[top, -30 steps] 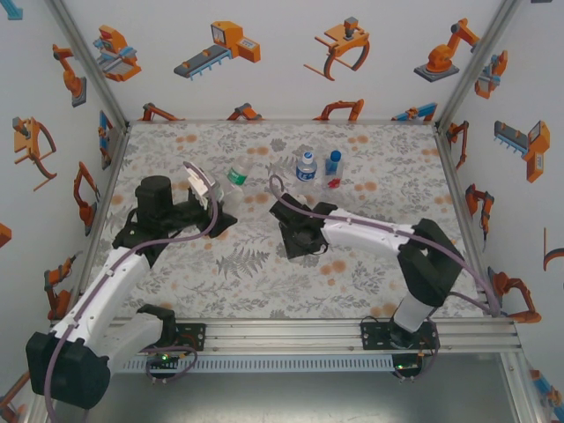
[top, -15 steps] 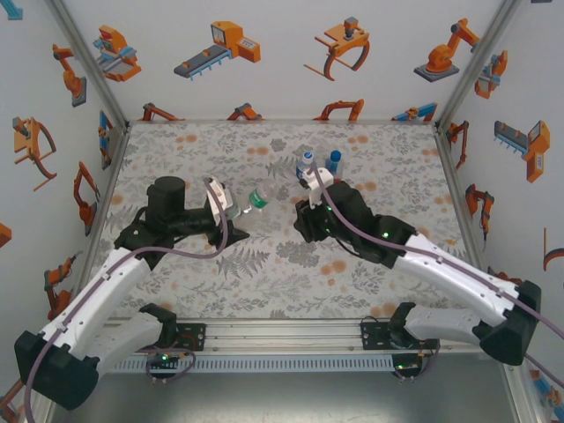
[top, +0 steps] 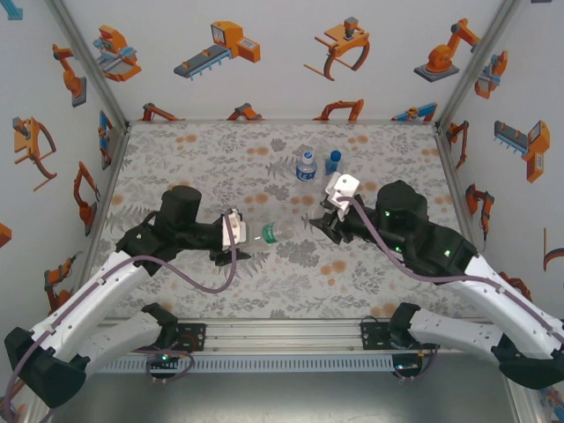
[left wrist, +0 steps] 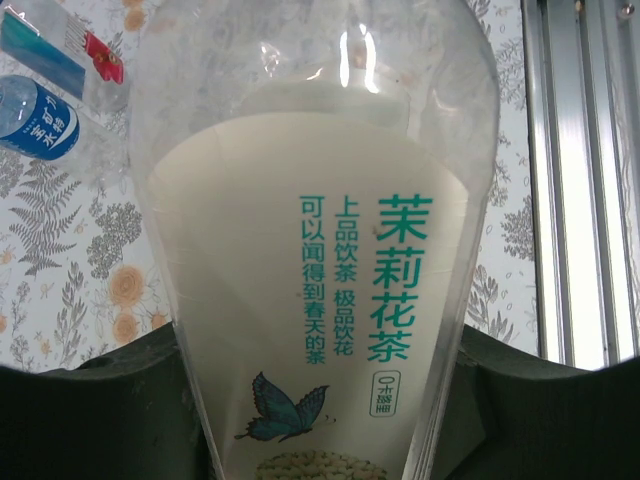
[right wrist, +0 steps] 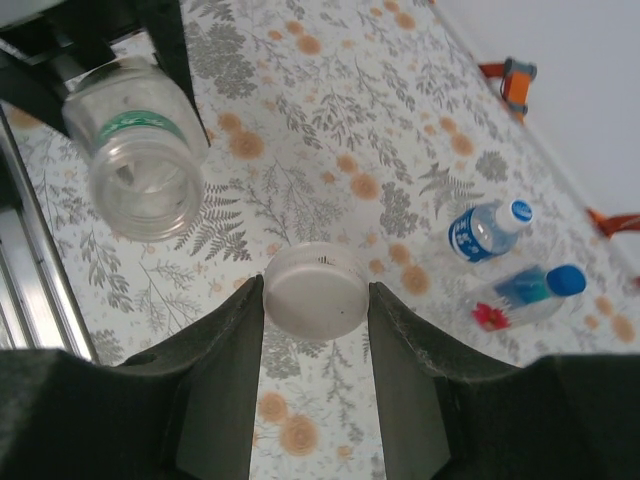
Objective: Screw on the bottle caps
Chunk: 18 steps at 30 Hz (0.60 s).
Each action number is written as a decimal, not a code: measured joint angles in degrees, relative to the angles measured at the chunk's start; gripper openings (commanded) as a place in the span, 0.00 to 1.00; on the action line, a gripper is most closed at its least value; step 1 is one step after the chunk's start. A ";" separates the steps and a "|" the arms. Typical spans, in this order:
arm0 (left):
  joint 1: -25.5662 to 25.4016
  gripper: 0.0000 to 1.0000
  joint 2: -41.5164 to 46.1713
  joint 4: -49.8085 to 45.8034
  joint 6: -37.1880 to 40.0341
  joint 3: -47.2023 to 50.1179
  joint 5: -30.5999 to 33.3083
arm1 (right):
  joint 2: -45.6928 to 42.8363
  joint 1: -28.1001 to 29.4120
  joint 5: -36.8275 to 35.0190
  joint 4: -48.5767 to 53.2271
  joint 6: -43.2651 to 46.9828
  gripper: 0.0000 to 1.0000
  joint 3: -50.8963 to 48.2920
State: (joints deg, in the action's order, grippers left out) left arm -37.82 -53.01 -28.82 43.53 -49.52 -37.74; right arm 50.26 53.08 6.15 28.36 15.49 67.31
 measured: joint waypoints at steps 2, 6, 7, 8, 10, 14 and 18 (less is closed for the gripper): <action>-0.59 0.00 0.00 -0.55 0.79 -0.09 0.70 | -0.92 0.00 3.19 1.16 3.80 0.09 0.39; -2.19 0.00 -0.17 -1.18 1.92 -0.48 2.62 | -1.25 0.00 9.14 2.38 8.66 0.08 0.72; -2.73 0.00 -0.28 -1.44 2.25 -0.66 3.23 | -1.09 0.00 10.88 2.51 9.75 0.07 0.72; -3.08 0.00 -0.35 -1.70 2.47 -0.85 3.67 | -0.87 0.00 12.74 2.64 10.78 0.07 0.72; -3.41 0.00 -0.42 -2.01 2.69 -1.18 4.24 | -0.39 0.00 15.82 2.78 12.28 0.07 0.72; -3.48 0.00 -0.42 -2.10 2.99 -1.62 5.01 | 0.48 0.00 19.98 2.75 13.99 0.06 0.72; -3.91 0.00 -0.42 -2.19 3.21 -2.14 5.22 | 1.38 0.02 22.58 2.67 14.40 0.05 0.70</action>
State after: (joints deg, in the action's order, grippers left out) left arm -41.74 -53.43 -31.00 46.74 -51.66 -32.51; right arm 51.64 53.10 28.73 31.03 29.89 68.01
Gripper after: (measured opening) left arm 0.555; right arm 0.420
